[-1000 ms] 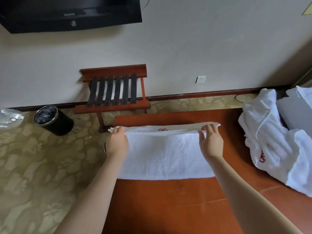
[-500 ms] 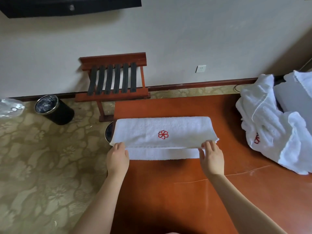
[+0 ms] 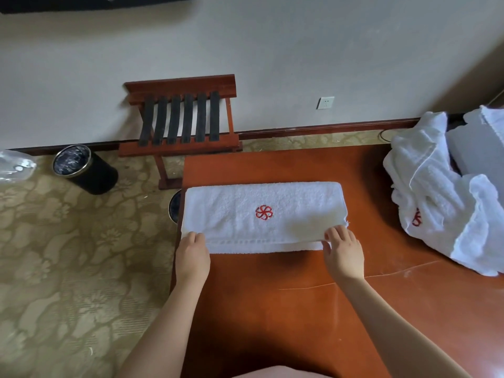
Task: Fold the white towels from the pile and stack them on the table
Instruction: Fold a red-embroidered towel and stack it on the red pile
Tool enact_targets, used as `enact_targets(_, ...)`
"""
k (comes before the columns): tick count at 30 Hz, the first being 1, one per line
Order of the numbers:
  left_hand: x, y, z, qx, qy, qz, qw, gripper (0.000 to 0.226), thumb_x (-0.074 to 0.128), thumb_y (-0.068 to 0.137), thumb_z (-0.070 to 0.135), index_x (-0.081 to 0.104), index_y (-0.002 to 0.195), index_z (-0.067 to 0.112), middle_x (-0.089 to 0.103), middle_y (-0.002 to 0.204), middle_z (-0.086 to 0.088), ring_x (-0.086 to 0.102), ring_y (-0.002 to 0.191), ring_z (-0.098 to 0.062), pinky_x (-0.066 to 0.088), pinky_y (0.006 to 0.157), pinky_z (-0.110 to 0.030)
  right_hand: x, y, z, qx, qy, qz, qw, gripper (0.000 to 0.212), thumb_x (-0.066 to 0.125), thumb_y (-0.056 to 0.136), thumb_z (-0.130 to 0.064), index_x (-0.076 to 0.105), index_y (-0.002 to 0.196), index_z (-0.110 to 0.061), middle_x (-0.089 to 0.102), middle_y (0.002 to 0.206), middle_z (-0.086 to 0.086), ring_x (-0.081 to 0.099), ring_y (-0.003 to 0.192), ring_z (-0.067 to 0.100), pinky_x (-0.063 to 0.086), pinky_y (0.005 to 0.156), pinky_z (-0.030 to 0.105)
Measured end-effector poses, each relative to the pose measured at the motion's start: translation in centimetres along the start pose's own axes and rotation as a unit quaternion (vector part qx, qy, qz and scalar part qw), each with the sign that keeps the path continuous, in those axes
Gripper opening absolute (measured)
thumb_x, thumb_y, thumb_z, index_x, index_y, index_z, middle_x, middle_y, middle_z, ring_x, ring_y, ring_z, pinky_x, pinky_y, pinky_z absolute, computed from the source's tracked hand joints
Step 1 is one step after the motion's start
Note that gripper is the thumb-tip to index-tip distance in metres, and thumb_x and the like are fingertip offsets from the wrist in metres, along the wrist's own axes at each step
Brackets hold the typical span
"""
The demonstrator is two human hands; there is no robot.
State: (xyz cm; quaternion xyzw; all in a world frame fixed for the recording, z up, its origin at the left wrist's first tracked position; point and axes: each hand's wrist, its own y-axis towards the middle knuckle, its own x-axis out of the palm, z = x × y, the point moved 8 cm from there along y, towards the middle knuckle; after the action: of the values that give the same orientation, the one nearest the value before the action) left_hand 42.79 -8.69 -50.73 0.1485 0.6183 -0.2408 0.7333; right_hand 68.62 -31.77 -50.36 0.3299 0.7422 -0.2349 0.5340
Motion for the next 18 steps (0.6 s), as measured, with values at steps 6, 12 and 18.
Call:
enact_targets(6, 1.5, -1.1, -0.7, -0.007, 0.011, -0.032, 0.999, 0.006, 0.057, 0.088, 0.002, 0.061, 0.085, 0.004, 0.055, 0.085, -0.004, 0.048, 0.075, -0.015, 0.044, 0.063, -0.023, 1.2, -1.3, 0.7, -0.009, -0.015, -0.04, 0.999, 0.007, 0.058, 0.083, 0.0, 0.059, 0.087, -0.005, 0.057, 0.094, 0.008, 0.051, 0.081, 0.031, 0.039, 0.067, 0.037)
enact_targets(12, 2.2, -1.0, -0.5, -0.037, 0.09, -0.088, 0.991, 0.005, 0.052, 0.088, 0.012, 0.056, 0.09, 0.015, 0.052, 0.096, 0.003, 0.046, 0.075, -0.012, 0.04, 0.057, -0.023, 2.1, -1.3, 1.2, 0.013, 0.014, -0.06, 0.998, 0.022, 0.054, 0.075, 0.003, 0.061, 0.093, -0.007, 0.057, 0.1, 0.006, 0.052, 0.087, 0.029, 0.039, 0.068, 0.033)
enact_targets(18, 2.8, -0.2, 6.2, 0.065, 0.119, -0.124, 0.983, 0.01, 0.045, 0.092, 0.015, 0.054, 0.095, 0.015, 0.049, 0.107, 0.001, 0.049, 0.072, -0.015, 0.04, 0.057, -0.026, 2.3, -1.4, 2.2, 0.055, 0.078, -0.063, 0.993, 0.029, 0.062, 0.08, -0.01, 0.061, 0.109, -0.009, 0.053, 0.114, 0.004, 0.054, 0.092, 0.026, 0.043, 0.069, 0.031)
